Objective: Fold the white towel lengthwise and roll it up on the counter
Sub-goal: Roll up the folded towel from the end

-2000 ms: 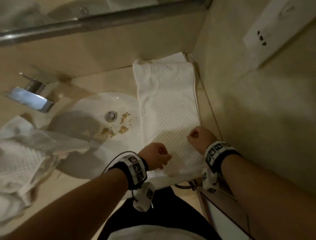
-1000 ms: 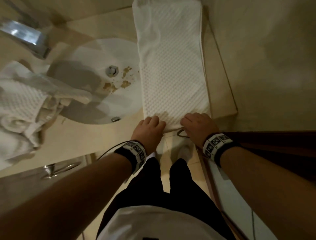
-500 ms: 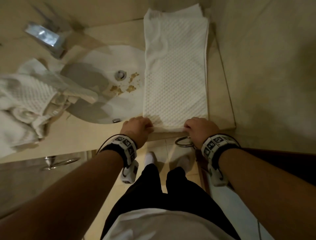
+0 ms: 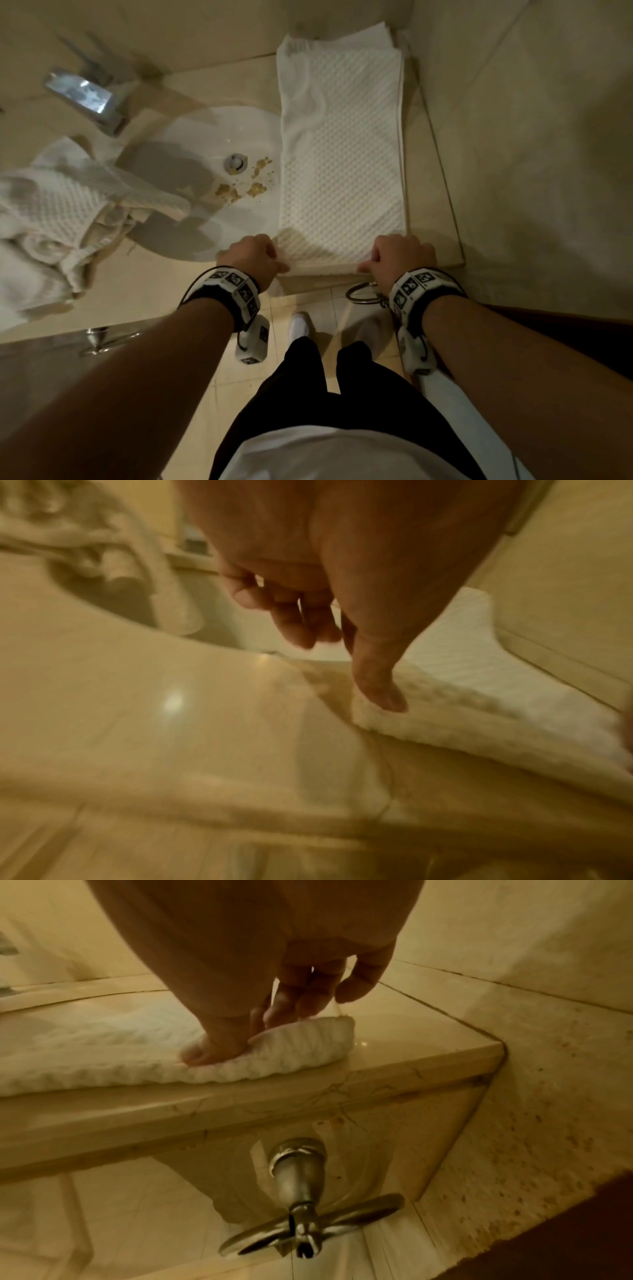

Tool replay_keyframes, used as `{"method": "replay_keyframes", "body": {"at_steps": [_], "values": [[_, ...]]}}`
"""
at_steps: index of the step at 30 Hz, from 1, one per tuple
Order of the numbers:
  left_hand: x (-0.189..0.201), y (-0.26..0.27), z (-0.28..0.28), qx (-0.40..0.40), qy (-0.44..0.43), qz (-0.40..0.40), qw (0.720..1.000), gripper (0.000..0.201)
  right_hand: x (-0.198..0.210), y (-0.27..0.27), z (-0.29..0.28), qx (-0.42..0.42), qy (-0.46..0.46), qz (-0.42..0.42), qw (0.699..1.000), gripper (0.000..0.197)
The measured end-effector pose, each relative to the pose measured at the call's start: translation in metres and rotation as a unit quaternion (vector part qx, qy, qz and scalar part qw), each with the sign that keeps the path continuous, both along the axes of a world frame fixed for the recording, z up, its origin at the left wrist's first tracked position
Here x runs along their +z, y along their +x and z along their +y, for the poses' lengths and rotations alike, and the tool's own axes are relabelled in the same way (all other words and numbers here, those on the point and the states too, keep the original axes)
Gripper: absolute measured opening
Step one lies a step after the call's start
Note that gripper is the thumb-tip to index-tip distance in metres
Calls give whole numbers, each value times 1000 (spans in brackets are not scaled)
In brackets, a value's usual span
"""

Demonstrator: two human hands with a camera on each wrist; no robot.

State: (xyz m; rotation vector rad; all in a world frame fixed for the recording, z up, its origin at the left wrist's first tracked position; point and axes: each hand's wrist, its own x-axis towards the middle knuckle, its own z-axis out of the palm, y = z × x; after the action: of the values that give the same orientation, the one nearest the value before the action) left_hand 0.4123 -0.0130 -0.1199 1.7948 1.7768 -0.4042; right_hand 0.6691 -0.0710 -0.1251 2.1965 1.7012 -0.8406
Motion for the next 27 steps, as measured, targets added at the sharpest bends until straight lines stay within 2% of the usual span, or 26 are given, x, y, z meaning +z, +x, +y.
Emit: {"method": "replay_keyframes", "body": {"at_steps": [1, 3, 5, 6, 9, 12, 15, 17, 19, 21, 24, 27], "values": [[4, 6, 0, -44, 27, 16, 999, 30, -1, -1, 1, 2, 11, 0, 1000, 31], [9, 22, -7, -195, 76, 40, 977, 23, -4, -7, 0, 46, 50, 5, 998, 23], [7, 39, -22, -325, 95, 19, 941, 38, -6, -13, -5, 125, 76, 9, 989, 8], [5, 46, -30, -358, 88, 18, 929, 43, -7, -15, -9, 161, 78, 10, 984, 11], [-3, 54, -47, -370, 93, 42, 923, 46, -8, -15, -22, 216, 103, 0, 971, 20], [-8, 55, -60, -364, 134, -10, 921, 56, -16, -15, -35, 224, 162, -9, 961, 22], [-25, 51, -73, -396, 165, -51, 902, 42, -28, -18, -45, 227, 242, -25, 943, 10], [-28, 47, -74, -383, 161, -63, 908, 40, -34, -19, -50, 221, 284, -43, 932, 8], [-31, 42, -73, -365, 155, -64, 916, 51, -39, -18, -52, 221, 313, -56, 922, 8], [-32, 39, -73, -369, 156, -49, 915, 54, -41, -15, -54, 236, 314, -63, 918, 8], [-27, 38, -75, -399, 176, -23, 900, 52, -42, -10, -53, 263, 298, -57, 916, 13], [-21, 36, -70, -403, 197, -33, 893, 51, -41, -11, -50, 281, 285, -72, 914, 16]]}}
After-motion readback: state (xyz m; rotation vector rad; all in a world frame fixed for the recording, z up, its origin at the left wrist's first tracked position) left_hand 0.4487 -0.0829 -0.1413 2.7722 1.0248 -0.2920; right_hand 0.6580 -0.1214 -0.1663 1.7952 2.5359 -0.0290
